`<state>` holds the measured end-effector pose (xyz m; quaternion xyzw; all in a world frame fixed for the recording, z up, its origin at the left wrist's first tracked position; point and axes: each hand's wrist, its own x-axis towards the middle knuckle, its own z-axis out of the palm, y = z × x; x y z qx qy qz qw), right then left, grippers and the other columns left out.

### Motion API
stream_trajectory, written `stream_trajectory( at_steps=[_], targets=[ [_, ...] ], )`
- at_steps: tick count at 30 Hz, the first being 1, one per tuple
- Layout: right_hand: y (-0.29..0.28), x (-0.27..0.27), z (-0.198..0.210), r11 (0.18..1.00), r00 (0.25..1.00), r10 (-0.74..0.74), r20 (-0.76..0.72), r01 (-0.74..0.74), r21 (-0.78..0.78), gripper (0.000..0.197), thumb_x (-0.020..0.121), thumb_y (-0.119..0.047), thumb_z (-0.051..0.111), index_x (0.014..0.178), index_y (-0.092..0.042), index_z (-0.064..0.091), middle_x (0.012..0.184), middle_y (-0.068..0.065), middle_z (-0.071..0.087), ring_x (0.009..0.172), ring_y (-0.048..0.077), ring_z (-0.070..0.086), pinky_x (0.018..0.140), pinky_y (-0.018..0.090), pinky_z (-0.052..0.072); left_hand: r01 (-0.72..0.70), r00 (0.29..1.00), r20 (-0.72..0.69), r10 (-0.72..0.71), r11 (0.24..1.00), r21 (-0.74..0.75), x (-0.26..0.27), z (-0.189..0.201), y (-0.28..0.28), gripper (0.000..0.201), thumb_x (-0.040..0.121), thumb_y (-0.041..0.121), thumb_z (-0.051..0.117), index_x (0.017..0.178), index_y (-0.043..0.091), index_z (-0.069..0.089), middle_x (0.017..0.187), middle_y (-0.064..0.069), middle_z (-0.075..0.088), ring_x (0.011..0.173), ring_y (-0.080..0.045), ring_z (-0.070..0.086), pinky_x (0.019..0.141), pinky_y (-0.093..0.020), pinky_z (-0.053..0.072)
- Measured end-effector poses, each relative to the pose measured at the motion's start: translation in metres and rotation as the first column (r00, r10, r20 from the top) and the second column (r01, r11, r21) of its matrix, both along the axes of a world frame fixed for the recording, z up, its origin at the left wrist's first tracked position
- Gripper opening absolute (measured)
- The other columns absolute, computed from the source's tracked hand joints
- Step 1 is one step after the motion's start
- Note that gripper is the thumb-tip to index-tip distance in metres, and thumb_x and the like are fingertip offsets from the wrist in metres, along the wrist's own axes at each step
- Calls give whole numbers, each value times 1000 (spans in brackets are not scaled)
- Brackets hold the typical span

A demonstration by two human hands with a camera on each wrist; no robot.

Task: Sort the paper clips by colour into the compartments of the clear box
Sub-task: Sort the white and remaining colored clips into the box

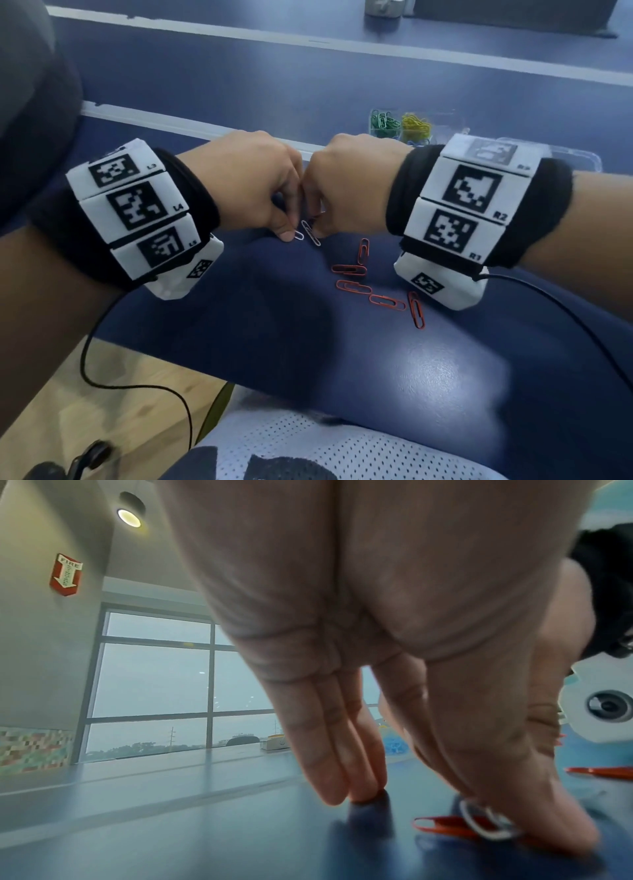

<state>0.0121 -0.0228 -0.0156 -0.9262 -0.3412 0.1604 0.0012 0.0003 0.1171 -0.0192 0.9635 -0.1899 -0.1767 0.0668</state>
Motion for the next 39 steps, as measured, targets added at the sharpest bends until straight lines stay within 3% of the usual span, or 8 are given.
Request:
stream_trajectory(
  at_steps=[6, 11, 17, 21, 27, 32, 36, 39],
  targets=[
    [-4, -3, 1, 997, 999, 44, 0, -44, 61, 23, 83, -40, 54, 100, -30, 66, 91, 2, 62, 90, 30, 60, 65, 30, 42, -51, 994, -96, 41, 994, -95, -1, 8, 6, 7, 67, 34, 77, 67, 33, 70, 93, 13, 68, 93, -9, 58, 88, -40, 47],
    [3, -12, 4, 992, 992, 124, 28, -124, 3, 29, 74, -49, 66, 96, -30, 62, 64, -6, 31, 75, 24, 43, 52, 26, 31, -94, 995, -57, 86, 983, -159, -9, 7, 13, 3, 75, 22, 73, 74, 23, 70, 81, 6, 69, 82, -13, 62, 83, -38, 49],
    [3, -12, 3, 991, 991, 132, 23, -132, 22, 37, 78, -32, 57, 54, -21, 31, 56, -5, 32, 70, 25, 44, 59, 28, 38, -145, 988, -70, 135, 975, -168, -14, 6, 15, 31, 85, 21, 61, 66, 42, 46, 67, 12, 57, 67, 0, 52, 60, -10, 34],
    [-3, -8, 7, 987, 992, 121, -32, -116, 114, 16, 74, -36, 59, 70, -21, 59, 66, 0, 57, 71, 23, 48, 65, 30, 45, -194, 979, -98, 176, 957, -218, -13, 7, 12, 20, 89, 21, 54, 73, 32, 57, 69, 5, 67, 68, -8, 57, 59, -11, 36],
    [-32, 17, 7, 925, 939, -178, -293, 261, 275, 12, 76, -24, 55, 82, -25, 65, 57, -6, 61, 46, 1, 53, 52, 13, 44, -271, 955, -216, 202, 887, -373, -7, 1, 0, 23, 87, 8, 47, 95, 27, 57, 71, -2, 71, 68, -9, 70, 77, -31, 50],
    [-67, 36, 7, 759, 828, -305, -470, 510, 405, 22, 81, -2, 51, 90, -14, 69, 72, 6, 64, 64, 24, 64, 77, 36, 57, -258, 966, -155, 208, 837, -482, 13, 2, -22, 16, 81, 12, 65, 78, 25, 56, 66, 6, 65, 50, -2, 52, 61, -25, 43],
    [-90, 42, 14, 576, 750, -312, -583, 638, 511, 17, 84, 4, 55, 93, -6, 65, 70, 7, 61, 56, 13, 63, 71, 27, 60, -251, 967, -128, 219, 748, -614, 35, 9, -52, 29, 75, 3, 71, 69, 21, 50, 71, -12, 67, 55, -18, 58, 55, -26, 46],
    [-104, 45, 17, 569, 767, -394, -507, 636, 521, 19, 83, 1, 59, 98, -7, 68, 76, 11, 66, 64, 19, 65, 70, 30, 61, -210, 975, -79, 207, 757, -619, 50, 11, -76, 31, 71, 1, 73, 66, 20, 50, 68, -9, 64, 58, -21, 61, 59, -29, 49]
  ],
)
